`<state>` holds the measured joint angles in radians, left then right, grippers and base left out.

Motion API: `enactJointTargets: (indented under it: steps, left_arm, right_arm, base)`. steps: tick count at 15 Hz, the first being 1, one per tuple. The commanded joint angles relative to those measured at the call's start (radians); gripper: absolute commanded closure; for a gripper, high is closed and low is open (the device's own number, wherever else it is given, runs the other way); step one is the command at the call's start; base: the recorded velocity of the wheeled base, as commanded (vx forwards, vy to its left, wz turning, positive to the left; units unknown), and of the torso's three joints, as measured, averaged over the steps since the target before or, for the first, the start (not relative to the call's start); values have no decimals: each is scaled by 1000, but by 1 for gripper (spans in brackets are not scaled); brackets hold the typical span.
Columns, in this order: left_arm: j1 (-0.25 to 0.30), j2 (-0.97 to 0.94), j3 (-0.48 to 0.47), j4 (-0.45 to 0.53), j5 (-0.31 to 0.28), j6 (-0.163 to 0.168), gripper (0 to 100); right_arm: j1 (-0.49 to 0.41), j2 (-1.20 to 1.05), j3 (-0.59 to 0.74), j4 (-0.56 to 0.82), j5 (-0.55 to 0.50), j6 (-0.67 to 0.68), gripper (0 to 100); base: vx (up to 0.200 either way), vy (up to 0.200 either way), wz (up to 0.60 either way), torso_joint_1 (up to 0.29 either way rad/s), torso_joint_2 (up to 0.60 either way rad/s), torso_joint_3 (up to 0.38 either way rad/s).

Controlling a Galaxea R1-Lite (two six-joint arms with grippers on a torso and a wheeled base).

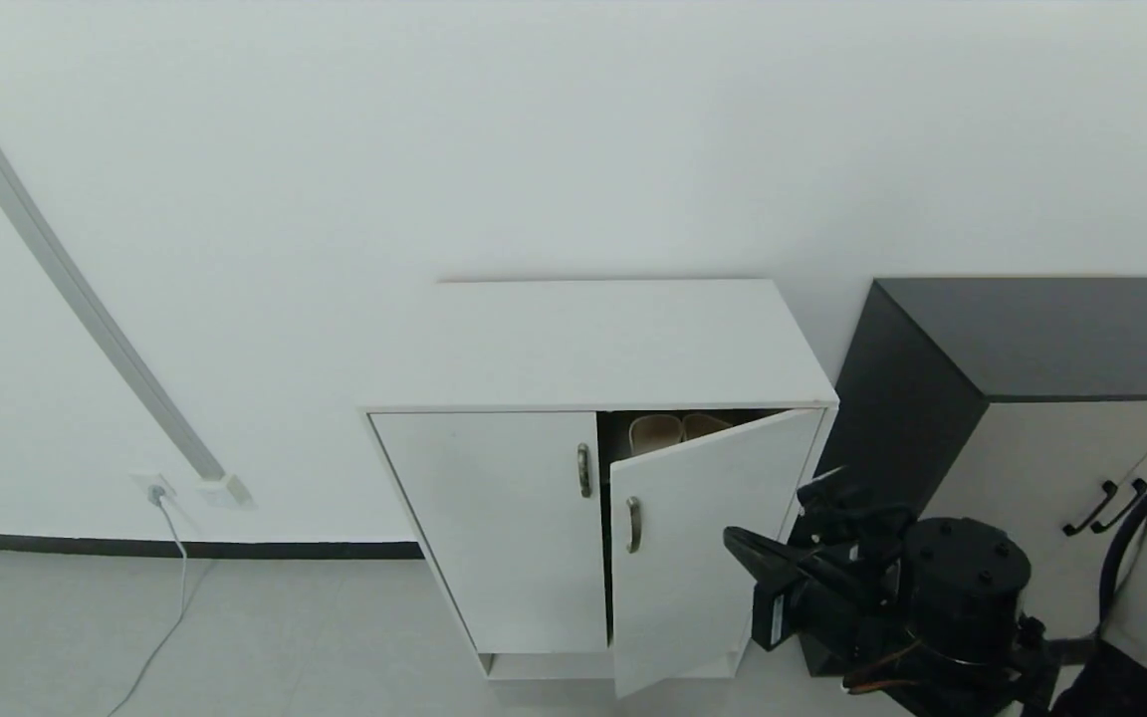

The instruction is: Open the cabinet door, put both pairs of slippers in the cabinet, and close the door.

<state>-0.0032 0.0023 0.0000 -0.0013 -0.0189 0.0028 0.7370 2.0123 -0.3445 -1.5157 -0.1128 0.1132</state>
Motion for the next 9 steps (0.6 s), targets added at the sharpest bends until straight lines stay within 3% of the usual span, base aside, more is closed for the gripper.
enactJointTargets:
  steps: [1, 3, 9]
  left_arm:
    - [0, 1, 0, 0, 1, -1, 100]
    - [2, 1, 0, 0, 1, -1, 100]
    - [2, 1, 0, 0, 1, -1, 100]
  right_arm:
    - [12, -15, 53, -1, 2, 0, 100]
    - [12, 26, 36, -4, 1, 0, 100]
    - [-10, 215, -182, 6, -5, 0, 100]
  base:
    - [200, 0, 0, 2, 2, 2]
    - [0, 0, 0, 0, 0, 0]
    - [0, 0, 0, 0, 0, 0]
